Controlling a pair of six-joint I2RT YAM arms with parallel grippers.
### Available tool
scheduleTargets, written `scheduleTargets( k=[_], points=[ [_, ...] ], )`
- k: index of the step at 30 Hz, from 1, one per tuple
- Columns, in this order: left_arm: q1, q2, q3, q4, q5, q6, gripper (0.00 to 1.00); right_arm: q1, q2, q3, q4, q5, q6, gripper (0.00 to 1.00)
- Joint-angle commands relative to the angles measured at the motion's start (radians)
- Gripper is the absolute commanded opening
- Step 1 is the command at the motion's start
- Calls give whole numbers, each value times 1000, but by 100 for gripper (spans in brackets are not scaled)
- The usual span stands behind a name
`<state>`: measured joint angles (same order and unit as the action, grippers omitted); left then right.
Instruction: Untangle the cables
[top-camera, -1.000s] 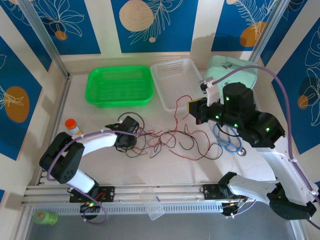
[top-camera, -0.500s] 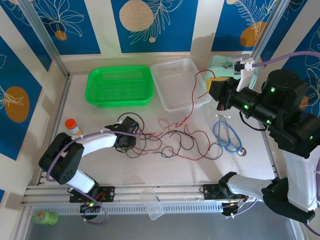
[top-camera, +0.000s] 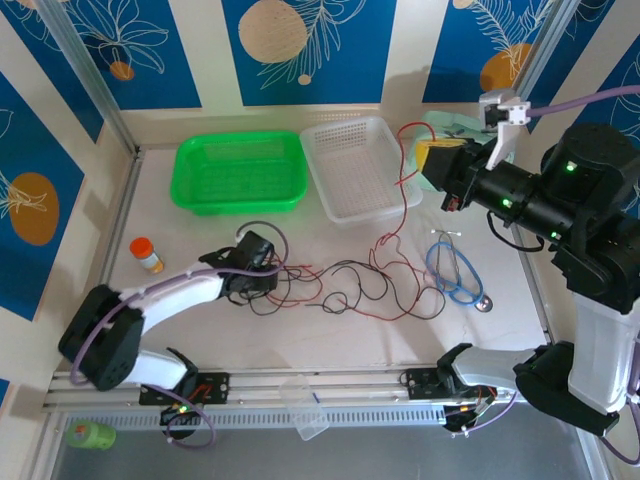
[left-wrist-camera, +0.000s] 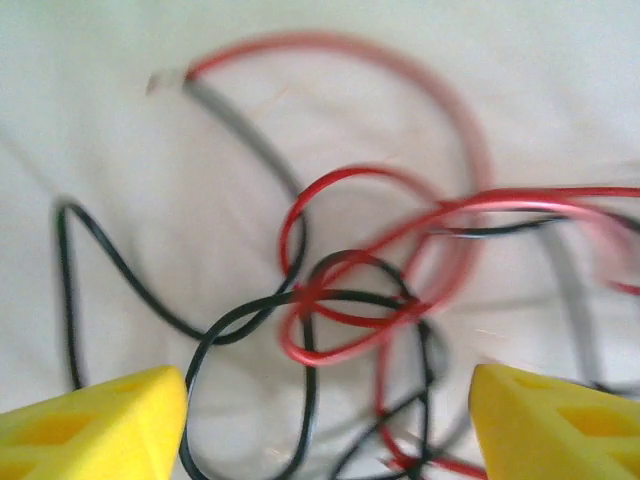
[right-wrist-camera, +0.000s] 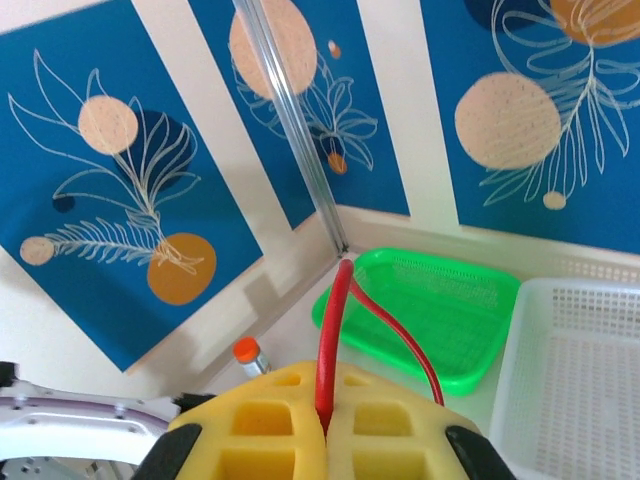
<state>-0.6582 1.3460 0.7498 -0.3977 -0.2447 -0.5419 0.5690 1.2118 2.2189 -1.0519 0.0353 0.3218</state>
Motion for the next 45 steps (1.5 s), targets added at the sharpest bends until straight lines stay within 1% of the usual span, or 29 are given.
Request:
scheduleTargets(
  k=[1,2,3,5,9,15,20,22,25,30,36,41,45],
  points=[
    [-40,-111,85,-2,28,157,80,-6,-3,-60,35,-31,29,0],
    [-50,-137,97,5,44,189,83,-6,-7,-84,46,-32,33,0],
    [-58,-156,102,11,61,214,91,-6,-12,-106,55,-35,38,0],
    [-76,-193,105,26,92,259,95,-8,-20,-148,78,-45,49,0],
    [-115,-239,81,75,147,307,96,-9,-18,-194,103,-75,69,0],
    [-172,-285,23,167,170,297,95,-12,6,-232,130,-58,63,0],
    [-191,-336,1,163,170,274,96,-30,84,-212,161,-23,4,0],
    [-195,-361,-10,156,169,261,99,-47,125,-199,176,-5,-22,0],
    [-196,-412,-35,149,162,235,100,-83,183,-198,213,6,-47,0],
    [-197,-515,-68,124,121,195,100,-149,285,-221,279,0,-54,0],
    [-196,-640,-84,67,42,151,100,-209,444,-229,338,-5,-40,0],
    [-194,-677,-52,-74,-52,97,100,-237,598,-234,358,25,-27,0],
    [-187,-632,7,-231,-102,30,100,-246,723,-232,368,46,-14,0]
  ],
)
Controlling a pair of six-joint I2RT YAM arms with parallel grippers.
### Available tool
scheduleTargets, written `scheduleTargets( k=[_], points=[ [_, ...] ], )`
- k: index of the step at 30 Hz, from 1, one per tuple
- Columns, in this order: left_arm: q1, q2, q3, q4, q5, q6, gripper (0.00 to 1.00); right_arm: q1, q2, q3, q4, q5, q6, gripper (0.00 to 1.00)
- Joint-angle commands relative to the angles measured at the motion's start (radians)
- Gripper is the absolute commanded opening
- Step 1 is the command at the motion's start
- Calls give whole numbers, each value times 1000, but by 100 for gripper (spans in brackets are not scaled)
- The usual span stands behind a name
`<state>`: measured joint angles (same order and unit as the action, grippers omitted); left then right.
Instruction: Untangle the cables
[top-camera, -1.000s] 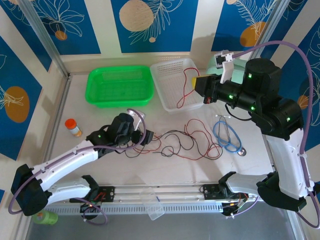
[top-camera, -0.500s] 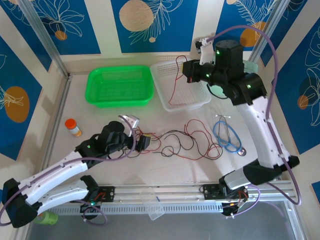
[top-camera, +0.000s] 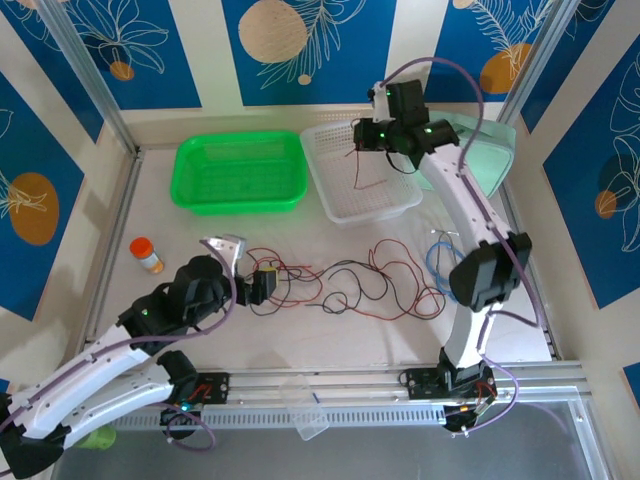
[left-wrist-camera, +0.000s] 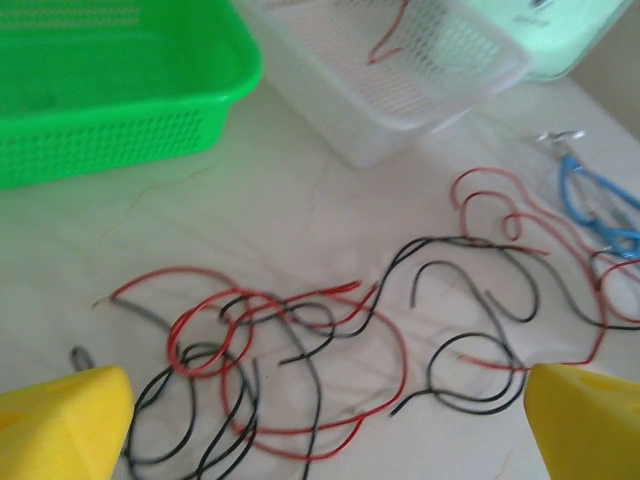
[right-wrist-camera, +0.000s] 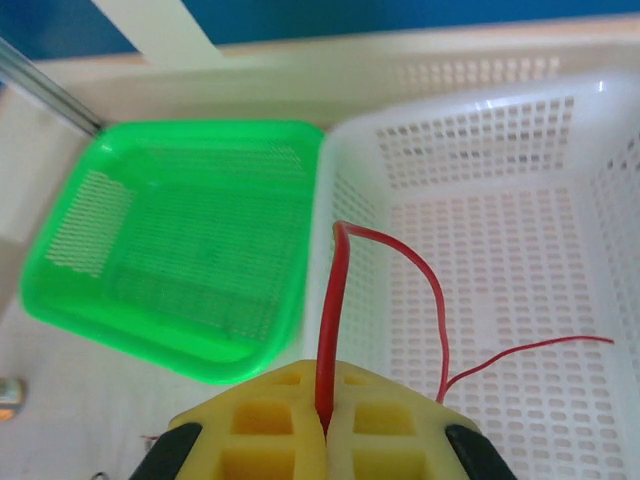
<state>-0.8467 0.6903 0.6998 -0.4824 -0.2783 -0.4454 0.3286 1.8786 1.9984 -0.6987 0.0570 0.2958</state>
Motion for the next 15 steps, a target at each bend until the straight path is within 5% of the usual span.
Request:
scheduleTargets(
  k=[1,6,15],
  points=[
    [7,47,76,-191,-78,-90,100,-6,90,-10,20,26,15,0],
    [52,165,159,-390,-99,-205,99,-8,231,41,-1,71,45,0],
    [235,251,153,-373,94,-221,87,-14,355,158,-87,102,66,59]
  ],
)
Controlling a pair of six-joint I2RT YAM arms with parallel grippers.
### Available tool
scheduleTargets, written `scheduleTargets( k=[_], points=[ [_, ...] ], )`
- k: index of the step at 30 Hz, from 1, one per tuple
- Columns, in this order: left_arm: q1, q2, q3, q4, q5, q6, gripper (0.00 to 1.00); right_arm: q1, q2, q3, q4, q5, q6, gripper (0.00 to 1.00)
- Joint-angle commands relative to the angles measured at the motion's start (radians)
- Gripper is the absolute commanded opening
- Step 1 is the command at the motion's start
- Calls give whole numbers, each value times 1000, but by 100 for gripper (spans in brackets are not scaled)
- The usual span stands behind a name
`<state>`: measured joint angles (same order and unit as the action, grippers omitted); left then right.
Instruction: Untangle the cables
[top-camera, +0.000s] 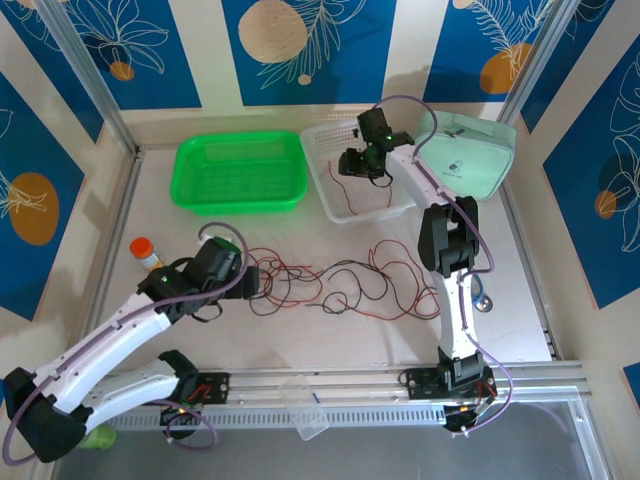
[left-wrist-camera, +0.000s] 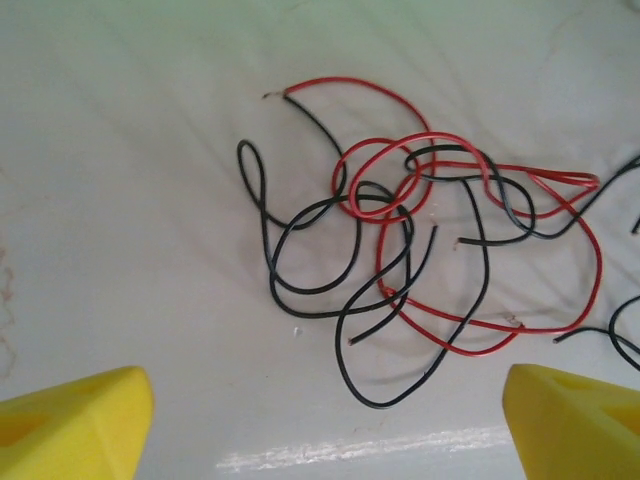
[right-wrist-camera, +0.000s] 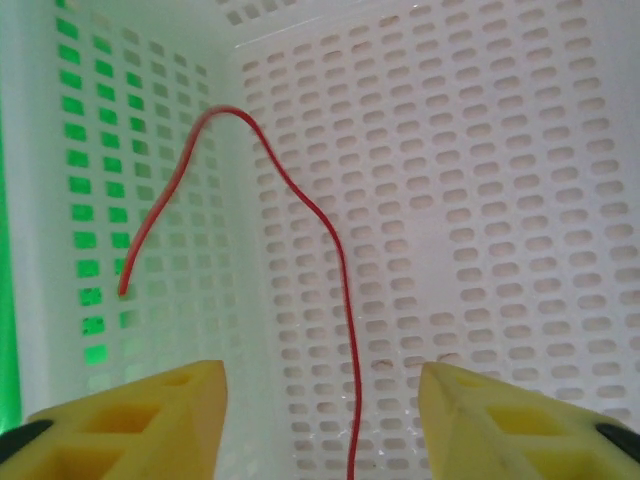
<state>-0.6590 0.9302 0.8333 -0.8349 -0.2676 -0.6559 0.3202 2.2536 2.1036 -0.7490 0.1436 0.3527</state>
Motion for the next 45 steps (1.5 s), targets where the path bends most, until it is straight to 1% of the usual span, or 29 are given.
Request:
scheduleTargets(
  k=[1,3,6,8,10,14,17,20,26,29,31,33,35,40,45],
  points=[
    [73,22,17,-3,112,0,85,-4,-33,46,-36,19,10,63],
    [118,45,18,37,171,26,82,-2,-67,24,-34,26,6,67],
    [166,101,25,106,245,61,75,7,-152,-48,-15,35,6,68],
    [197,162,30,153,293,81,68,17,-235,-130,10,40,9,67],
    [226,221,35,198,341,94,59,28,-320,-219,32,45,17,66],
    [270,334,39,290,389,110,51,49,-514,-414,70,42,42,63],
    [280,402,53,330,376,137,48,63,-664,-553,93,38,64,60],
    [281,448,56,375,376,165,47,77,-798,-671,102,31,87,60],
    [282,517,50,452,411,196,46,144,-983,-848,97,36,151,58],
    [282,560,59,470,410,204,45,201,-1036,-910,97,57,191,57],
    [282,586,69,477,412,210,41,244,-1057,-940,98,73,214,56],
    [281,600,77,485,414,214,34,289,-1074,-966,103,90,241,55],
    [280,592,78,493,416,210,25,335,-1084,-991,110,109,270,53],
    [280,515,65,499,420,202,1,424,-1072,-1064,169,129,351,52],
    [279,399,62,456,429,196,0,464,-1016,-1115,245,127,414,51]
  ],
)
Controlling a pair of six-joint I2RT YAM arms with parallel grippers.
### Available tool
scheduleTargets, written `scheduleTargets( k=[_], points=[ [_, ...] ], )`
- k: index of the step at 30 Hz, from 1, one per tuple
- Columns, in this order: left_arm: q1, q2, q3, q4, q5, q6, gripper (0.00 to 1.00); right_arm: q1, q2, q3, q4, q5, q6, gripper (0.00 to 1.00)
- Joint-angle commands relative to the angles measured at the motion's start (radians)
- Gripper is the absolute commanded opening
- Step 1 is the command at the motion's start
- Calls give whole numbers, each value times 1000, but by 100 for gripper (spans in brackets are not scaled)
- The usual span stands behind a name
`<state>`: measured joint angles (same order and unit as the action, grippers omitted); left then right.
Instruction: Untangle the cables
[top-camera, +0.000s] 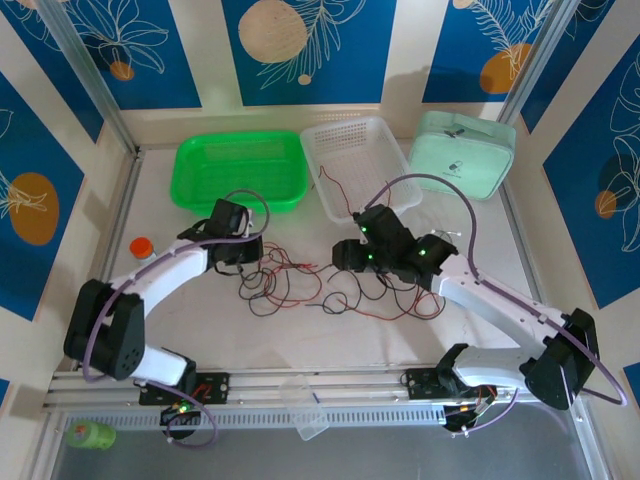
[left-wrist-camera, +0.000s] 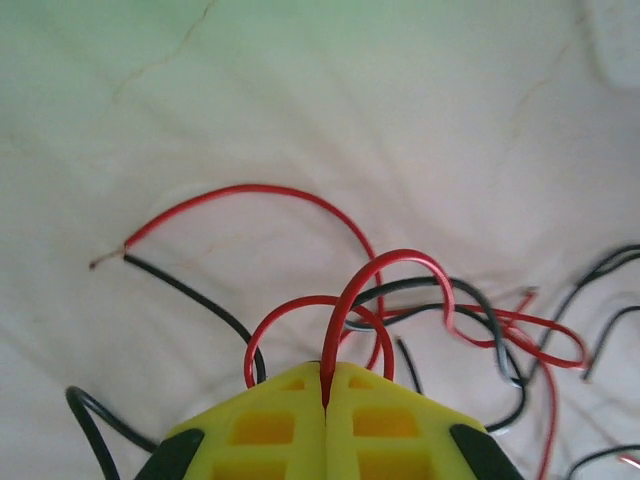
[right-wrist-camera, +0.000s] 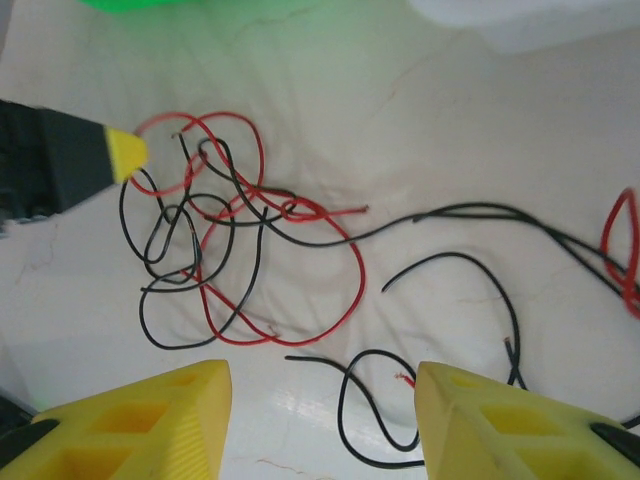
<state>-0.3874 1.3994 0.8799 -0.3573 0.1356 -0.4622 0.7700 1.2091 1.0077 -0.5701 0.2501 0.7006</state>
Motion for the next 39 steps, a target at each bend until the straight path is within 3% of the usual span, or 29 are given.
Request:
scheduleTargets(
  k=[1,10,17,23,33,39],
  points=[
    [7,-98,19,-37,30,0,0,20,40,-24,79,26,78,51],
    [2,-221,132,-248,80,24,0,55,229,27,191,-71,129,52],
    [-8,-242,146,-301,78,34,0,100,438,184,318,-125,-222,49],
    [-10,-259,162,-322,65,36,0,78,584,299,324,-228,-357,38],
    [-10,-293,175,-348,44,33,0,77,628,298,373,-256,-340,24],
    [-10,-330,196,-363,71,26,0,74,649,289,369,-190,-298,0]
  ],
)
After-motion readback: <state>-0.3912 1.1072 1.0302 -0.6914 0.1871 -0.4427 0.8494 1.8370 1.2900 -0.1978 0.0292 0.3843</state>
